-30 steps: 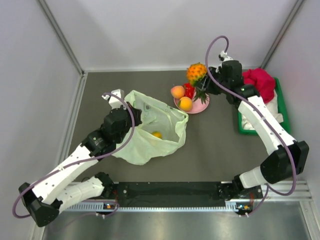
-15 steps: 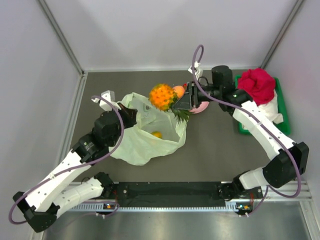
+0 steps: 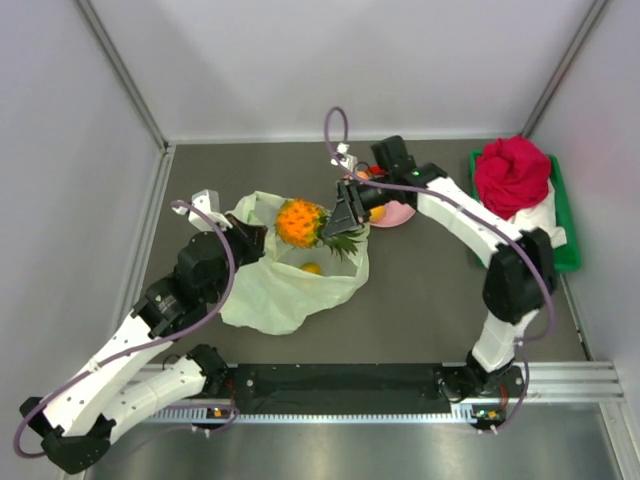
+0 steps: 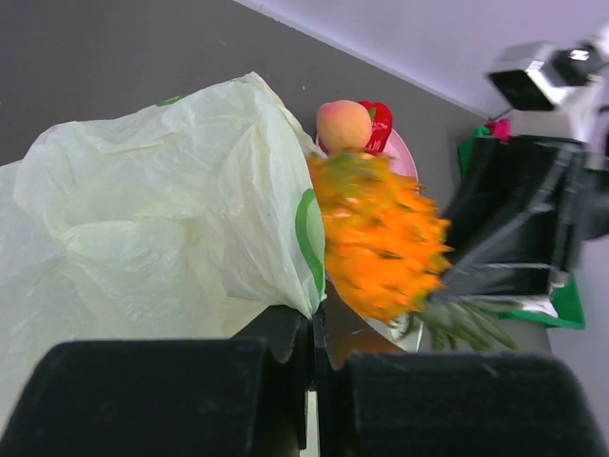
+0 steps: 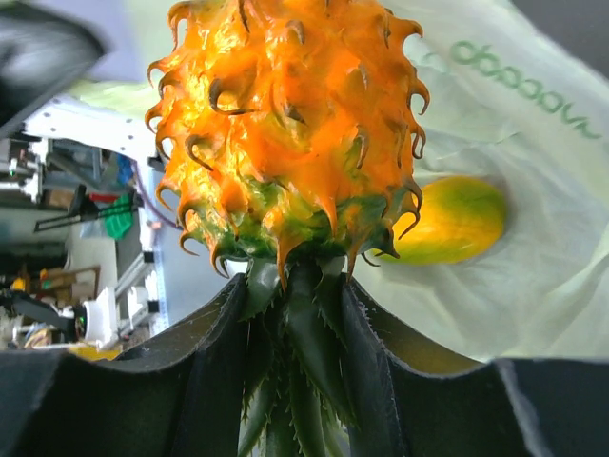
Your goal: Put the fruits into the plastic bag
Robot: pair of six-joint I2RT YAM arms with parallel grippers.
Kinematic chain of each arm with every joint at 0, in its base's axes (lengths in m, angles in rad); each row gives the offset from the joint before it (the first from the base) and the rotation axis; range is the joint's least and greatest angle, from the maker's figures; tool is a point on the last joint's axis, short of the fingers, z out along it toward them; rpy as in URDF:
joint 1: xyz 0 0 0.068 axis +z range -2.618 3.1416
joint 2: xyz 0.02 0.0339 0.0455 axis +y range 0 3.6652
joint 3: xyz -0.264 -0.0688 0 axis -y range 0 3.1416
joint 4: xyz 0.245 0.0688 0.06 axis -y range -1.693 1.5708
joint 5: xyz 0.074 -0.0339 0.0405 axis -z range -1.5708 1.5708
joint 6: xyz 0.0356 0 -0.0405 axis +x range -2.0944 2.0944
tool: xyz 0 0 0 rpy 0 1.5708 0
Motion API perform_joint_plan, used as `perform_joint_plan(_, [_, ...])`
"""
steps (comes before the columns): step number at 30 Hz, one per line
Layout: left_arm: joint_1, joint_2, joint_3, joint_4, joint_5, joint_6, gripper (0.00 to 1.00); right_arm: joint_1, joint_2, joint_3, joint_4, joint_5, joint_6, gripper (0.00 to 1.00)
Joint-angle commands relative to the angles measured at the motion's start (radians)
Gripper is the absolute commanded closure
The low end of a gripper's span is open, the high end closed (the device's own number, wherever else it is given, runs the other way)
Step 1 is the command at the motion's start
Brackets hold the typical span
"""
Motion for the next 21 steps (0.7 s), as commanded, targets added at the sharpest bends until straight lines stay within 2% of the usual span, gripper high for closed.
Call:
perform_joint_plan(1, [0.004,-0.012,-0.002,0.006,0.045,0.023,1.00,0.033,0.123,0.145,-0.097,-0.037,-0.125,1.00])
perform_joint_plan(5, [0.004,-0.013,0.002,0.006,0.079,0.060,1.00,0.033,0.193,0.214,-0.020,-0.018,-0.050,1.00])
perform_joint_plan(10, [0.004,-0.016,-0.001,0.022,0.100,0.097,1.00,0.045,0.317,0.333,-0.089,0.019,-0.059,1.00])
perform_joint_plan(13, [0.004,0.002,-0.001,0.036,0.114,0.115,1.00,0.077,0.334,0.351,-0.179,0.068,-0.148,1.00])
perform_joint_plan(17, [0.004,0.031,-0.002,0.081,0.111,0.146,1.00,0.110,0.309,0.276,-0.227,0.090,-0.200,1.00])
perform_joint_plan(21, [0.004,0.065,0.008,0.119,0.074,0.183,1.00,0.139,0.246,0.123,-0.216,0.096,-0.214,1.00])
